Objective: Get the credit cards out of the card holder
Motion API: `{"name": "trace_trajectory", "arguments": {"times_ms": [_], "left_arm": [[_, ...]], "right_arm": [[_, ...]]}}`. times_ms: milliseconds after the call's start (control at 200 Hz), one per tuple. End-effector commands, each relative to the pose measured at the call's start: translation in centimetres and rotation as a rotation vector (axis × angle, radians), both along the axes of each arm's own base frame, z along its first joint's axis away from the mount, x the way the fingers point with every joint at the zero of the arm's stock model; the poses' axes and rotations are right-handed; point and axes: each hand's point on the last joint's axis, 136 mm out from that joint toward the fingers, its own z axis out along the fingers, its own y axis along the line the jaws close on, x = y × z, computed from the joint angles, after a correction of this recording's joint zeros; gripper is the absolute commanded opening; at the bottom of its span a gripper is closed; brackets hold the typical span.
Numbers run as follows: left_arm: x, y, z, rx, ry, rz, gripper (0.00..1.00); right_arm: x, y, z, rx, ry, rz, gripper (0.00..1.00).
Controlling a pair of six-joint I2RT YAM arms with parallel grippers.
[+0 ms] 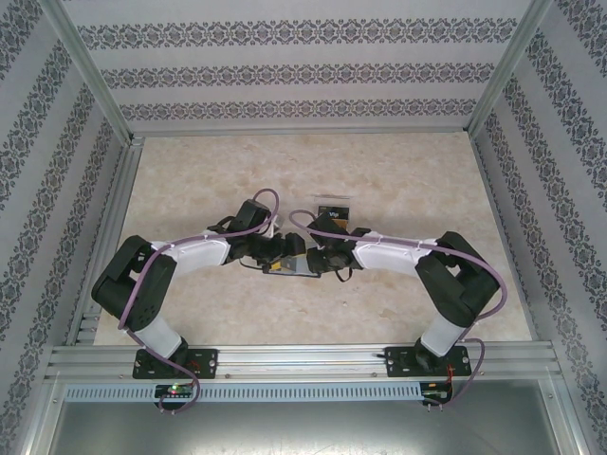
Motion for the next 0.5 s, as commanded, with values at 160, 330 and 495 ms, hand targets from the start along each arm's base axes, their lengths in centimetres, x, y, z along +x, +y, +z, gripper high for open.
{"name": "trace_trajectory", "arguments": {"times_ms": [160, 330, 495], "left_arm": [[0.3, -6.1, 6.4, -0.207, -0.154, -0.171, 0.78], [-0.5, -8.1, 5.5, -0.195, -0.133, -0.227, 0.78], [-0.8, -9.3, 4.7, -0.191, -0.112, -0.268, 0.78]], "right_arm": [[0.1, -4.7, 0.3, 0.046, -0.012, -0.213, 0.31], [0.2, -6.5, 1.2, 0.116, -0.036, -0.291, 0.32], [0.1, -6.6, 1.3, 0.134, -0.03, -0.304, 0.32]]}}
